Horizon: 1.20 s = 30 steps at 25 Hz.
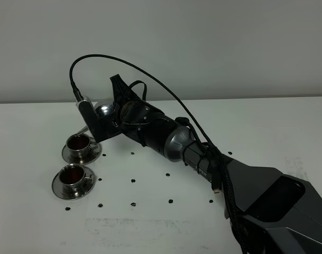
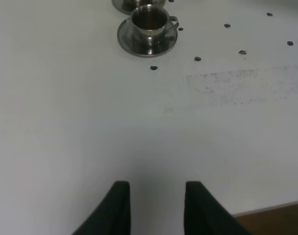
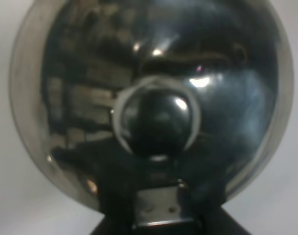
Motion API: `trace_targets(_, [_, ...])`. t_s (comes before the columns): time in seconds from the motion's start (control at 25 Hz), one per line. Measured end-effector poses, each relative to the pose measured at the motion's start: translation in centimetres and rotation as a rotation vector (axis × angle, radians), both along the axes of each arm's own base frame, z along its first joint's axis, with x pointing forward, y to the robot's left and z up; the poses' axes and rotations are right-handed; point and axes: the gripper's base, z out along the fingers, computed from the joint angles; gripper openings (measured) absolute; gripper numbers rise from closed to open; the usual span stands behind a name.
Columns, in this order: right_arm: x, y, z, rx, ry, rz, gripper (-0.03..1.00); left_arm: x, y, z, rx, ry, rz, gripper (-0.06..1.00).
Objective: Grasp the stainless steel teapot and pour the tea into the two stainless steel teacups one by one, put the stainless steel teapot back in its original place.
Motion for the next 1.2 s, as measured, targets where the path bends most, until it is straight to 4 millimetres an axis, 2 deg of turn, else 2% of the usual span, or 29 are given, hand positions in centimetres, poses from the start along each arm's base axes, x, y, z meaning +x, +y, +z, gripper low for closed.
trace_targets(0.24, [-0.5, -0.8, 2.8, 0.075, 0.082, -0.052, 0.19, 0.0, 0.0, 0.0, 0.0, 0.0, 0.0, 0.3])
trace_targets(0.48, [-1.4, -2.5, 5.0, 0.179, 0.299, -0.163, 0.19, 0.0, 0.0, 0.0, 0.0, 0.0, 0.0, 0.3])
trace_targets(0.68, [-1.9, -3.7, 5.1, 0.29, 0.512, -0.292, 0.19, 0.0, 0.0, 0.0, 0.0, 0.0, 0.0, 0.3])
trace_targets(0.92, [-1.1, -5.9, 4.7, 0.453, 0.624, -0.596, 0.19, 0.0, 0.0, 0.0, 0.0, 0.0, 0.0, 0.3])
trace_targets(1.2, [-1.7, -5.9, 4.4, 0.552, 0.728, -0.756, 0.19, 0.0, 0.0, 0.0, 0.0, 0.0, 0.0, 0.3])
